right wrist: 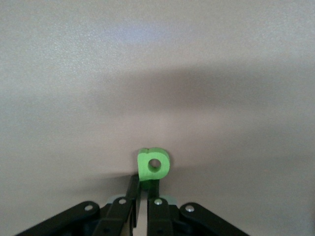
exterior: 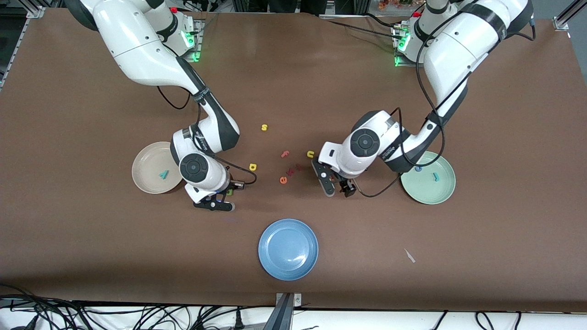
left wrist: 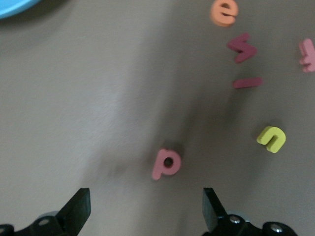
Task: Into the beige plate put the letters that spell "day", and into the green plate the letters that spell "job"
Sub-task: 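Carry the green p to the beige plate while the left gripper reaches letters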
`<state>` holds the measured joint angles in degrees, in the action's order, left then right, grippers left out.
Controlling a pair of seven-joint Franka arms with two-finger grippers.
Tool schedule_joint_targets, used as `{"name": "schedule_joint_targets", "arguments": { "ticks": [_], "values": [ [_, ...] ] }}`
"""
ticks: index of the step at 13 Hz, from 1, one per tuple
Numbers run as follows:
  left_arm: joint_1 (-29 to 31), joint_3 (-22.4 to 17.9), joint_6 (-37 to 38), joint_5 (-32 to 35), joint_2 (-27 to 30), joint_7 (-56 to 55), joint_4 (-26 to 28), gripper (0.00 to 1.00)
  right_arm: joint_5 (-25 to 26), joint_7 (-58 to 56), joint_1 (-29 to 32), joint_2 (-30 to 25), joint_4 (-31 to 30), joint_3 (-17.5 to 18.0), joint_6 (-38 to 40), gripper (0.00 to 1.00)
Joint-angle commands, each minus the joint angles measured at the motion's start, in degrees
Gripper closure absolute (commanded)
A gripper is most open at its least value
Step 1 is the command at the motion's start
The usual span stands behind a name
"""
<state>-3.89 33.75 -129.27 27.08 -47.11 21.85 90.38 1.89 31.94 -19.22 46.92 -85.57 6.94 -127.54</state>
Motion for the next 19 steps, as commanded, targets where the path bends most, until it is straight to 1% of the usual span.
{"name": "schedule_joint_targets", "arguments": {
  "ticks": [1, 4, 6, 9, 11, 13, 14, 16, 17, 19],
  "values": [
    [-2.1, -0.6, -0.2, 5.4, -1.3, 1.7, -1.0, 0.0, -0.7, -0.1, -0.2, 1.2, 1.4, 0.2, 0.0, 1.0],
    [-2.1, -0.6, -0.1, 5.7, -1.5, 5.9, -1.0, 0.0, -0.7, -0.9, -0.2, 1.0, 1.5, 0.2, 0.4, 1.0],
    [-2.1, -0.6, -0.1, 5.7, -1.6, 7.6, -0.8, 0.01, -0.3, -1.1, 0.1, 0.7, 2.8, 0.2, 1.5, 1.0],
    [-2.2, -0.6, 0.0, 5.7, -1.7, 8.8, -0.7, 0.03, -0.5, -3.5, 0.4, 0.4, 5.9, 0.2, 7.5, 1.0],
    [-2.7, -0.6, -0.1, 5.8, -2.0, 8.7, -0.8, 0.07, -0.7, -7.6, 1.5, -0.1, 6.7, 0.0, 10.7, 1.0],
    [-3.1, -0.6, -0.1, 5.7, -2.0, 7.9, -0.8, 0.14, -0.8, -14.0, 2.1, -1.6, 6.5, -0.3, 14.1, 1.0],
    [-3.1, -0.6, -0.2, 5.7, -2.0, 7.9, -0.8, 0.18, -0.7, -15.3, 2.2, -2.4, 6.3, -0.5, 15.4, 1.0],
    [-3.2, -0.6, -0.2, 5.8, -2.1, 7.9, -0.8, 0.19, -0.4, -17.6, 2.3, -5.9, 3.2, -1.8, 16.4, 1.0],
    [-3.2, -0.6, -0.2, 5.8, -2.4, 7.9, -0.8, 0.19, -0.5, -21.0, 2.3, -8.0, 1.0, -2.5, 16.5, 1.0],
    [-3.3, -0.6, -0.7, 5.9, -2.8, 7.9, -0.8, 0.19, -0.2, -24.3, 2.3, -12.8, -4.8, -4.6, 16.0, 1.0]
  ]
}}
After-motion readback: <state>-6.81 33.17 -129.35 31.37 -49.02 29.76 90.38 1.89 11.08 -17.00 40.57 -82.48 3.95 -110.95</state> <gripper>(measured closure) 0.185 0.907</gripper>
